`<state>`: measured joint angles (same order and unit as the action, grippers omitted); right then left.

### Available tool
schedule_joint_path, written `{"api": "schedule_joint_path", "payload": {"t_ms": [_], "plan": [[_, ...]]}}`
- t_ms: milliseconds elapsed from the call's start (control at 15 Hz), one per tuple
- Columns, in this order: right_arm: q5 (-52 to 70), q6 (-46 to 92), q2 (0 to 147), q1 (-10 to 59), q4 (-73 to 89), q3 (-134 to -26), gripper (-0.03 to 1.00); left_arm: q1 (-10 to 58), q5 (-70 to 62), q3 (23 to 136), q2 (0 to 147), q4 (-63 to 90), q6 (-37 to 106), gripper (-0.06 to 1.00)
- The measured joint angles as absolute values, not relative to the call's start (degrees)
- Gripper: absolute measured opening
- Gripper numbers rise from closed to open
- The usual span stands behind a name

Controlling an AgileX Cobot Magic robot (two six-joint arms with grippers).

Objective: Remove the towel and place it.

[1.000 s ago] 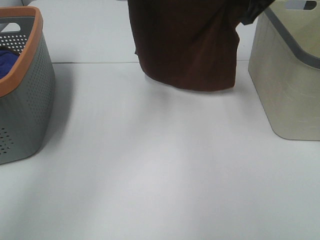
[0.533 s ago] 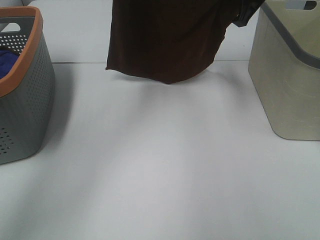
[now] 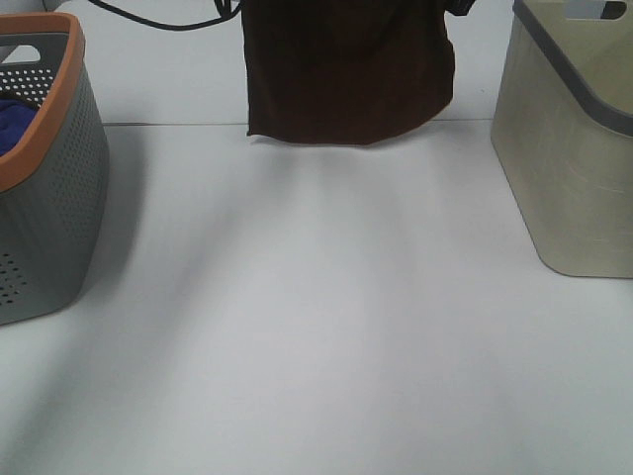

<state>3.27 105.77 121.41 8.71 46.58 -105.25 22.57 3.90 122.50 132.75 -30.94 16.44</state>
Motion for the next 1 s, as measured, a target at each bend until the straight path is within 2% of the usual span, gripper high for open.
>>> {"api": "schedule_joint_path", "payload": {"t_ms": [267,533,600,867,933,1000], "plan": [[3.2,105.8,124.9,8.7,49.2,-109.9,0.02,19.9,7.4,122.6,133.9,-31.2,16.5,0.0],[7.5,104.6,128.1,8.7,50.1,-107.8,0.02,21.8,-3.1,122.0,135.8,-30.9,16.5,0.0],[10.3,102.2,127.7,8.7,49.9,-104.7,0.02,23.3,-12.4,120.8,136.1,-28.9,16.5,0.0],[24.4,95.2,122.7,8.7,44.3,-97.1,0.02,25.7,-35.0,120.3,136.2,-20.3,22.1,0.0],[33.5,84.9,120.3,8.7,37.8,-95.9,0.02,25.6,-48.2,120.3,136.0,-9.7,30.5,0.0],[38.9,79.5,120.1,8.7,34.5,-95.9,0.02,25.2,-53.7,120.3,136.0,-4.9,33.9,0.0]]}}
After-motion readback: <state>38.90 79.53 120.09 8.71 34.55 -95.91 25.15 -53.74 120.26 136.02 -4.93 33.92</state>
